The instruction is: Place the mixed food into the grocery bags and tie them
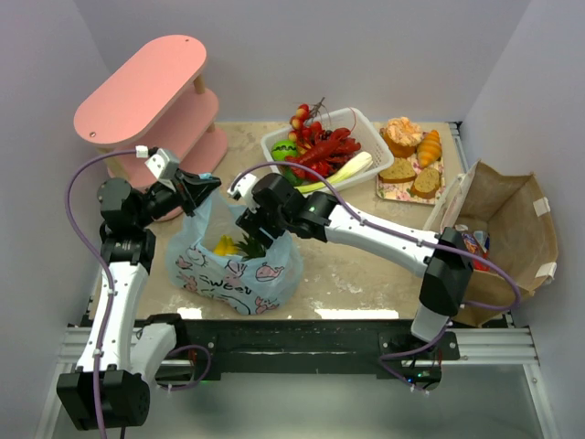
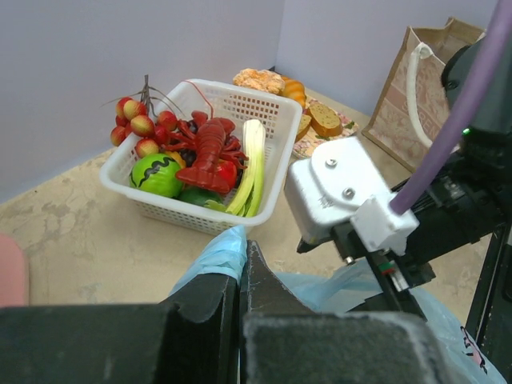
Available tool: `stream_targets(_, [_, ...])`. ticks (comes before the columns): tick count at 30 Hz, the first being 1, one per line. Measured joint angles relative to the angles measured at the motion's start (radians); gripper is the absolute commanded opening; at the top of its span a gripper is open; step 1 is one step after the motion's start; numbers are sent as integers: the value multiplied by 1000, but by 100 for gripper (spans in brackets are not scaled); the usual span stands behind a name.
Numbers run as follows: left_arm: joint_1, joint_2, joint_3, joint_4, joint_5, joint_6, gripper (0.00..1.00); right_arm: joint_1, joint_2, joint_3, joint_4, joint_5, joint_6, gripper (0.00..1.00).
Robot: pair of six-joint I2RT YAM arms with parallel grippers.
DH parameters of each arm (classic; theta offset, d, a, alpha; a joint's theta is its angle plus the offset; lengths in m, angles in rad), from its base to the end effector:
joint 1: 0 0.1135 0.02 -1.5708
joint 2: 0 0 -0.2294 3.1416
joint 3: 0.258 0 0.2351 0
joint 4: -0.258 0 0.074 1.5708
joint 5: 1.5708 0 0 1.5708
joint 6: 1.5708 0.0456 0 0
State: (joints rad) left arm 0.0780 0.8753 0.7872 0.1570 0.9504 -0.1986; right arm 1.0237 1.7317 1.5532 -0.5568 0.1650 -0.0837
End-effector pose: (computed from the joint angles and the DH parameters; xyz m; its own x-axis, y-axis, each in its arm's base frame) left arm 0.2073 -0.0210 0.3363 -0.0834 -0.1216 -0.9891 0.7625 0.6313 -0.1419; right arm 0.2037 0.3201 0.2788 -0.2826 -0.6225 -0.7298 -0.8055 0.5671 -0.1718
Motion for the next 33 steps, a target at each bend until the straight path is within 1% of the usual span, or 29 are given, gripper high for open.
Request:
stream_targets(2, [0, -1, 0, 0, 0, 0, 0, -6, 19, 1, -12, 1, -9, 71])
stream_targets(5, [0, -3, 0, 0, 0, 0, 0, -18, 35, 1, -43, 0, -13, 55])
stream_targets(6, [0, -3, 0, 0, 0, 0, 0, -21, 34, 1, -56, -2, -13, 36])
stream_targets(7, [0, -3, 0, 0, 0, 0, 0, -25, 32, 1, -66, -4, -12, 20])
stream_targets(9, [0, -5, 0, 0, 0, 0, 0, -31, 23, 1, -90, -9, -9, 0])
stream_targets(12, [0, -9, 0, 0, -6, -3, 0, -35, -6, 3, -142, 7, 5, 0])
stream_targets(15, [-1, -18, 13, -14, -35, -20, 0, -35, -58, 58, -221, 57, 13, 0])
stream_targets(18, [-1, -25, 79, -50, -76, -39, 0, -35, -137, 161, -253, 106, 16, 0])
stream_targets(20, [-1, -34, 153, -70, -97, -58, 0, -35, -202, 219, -245, 142, 23, 0])
stream_targets(22, [-1, -56, 197, -67, -103, -80, 0, -35, -290, 238, -205, 190, 36, 0])
stream_targets(24, [-1, -96, 212, -50, -104, -101, 0, -37, -395, 206, -143, 233, 59, 0])
stream_targets(26, [-2, -137, 209, -42, -106, -116, 0, -37, -513, 123, -54, 282, 84, 0])
stream_targets(29, [-3, -174, 183, -23, -106, -131, 0, -37, -619, 20, 22, 353, 108, 0])
stream_targets(33, [-8, -177, 79, -1, -105, -158, 0, -40, -631, -58, 80, 431, 126, 0])
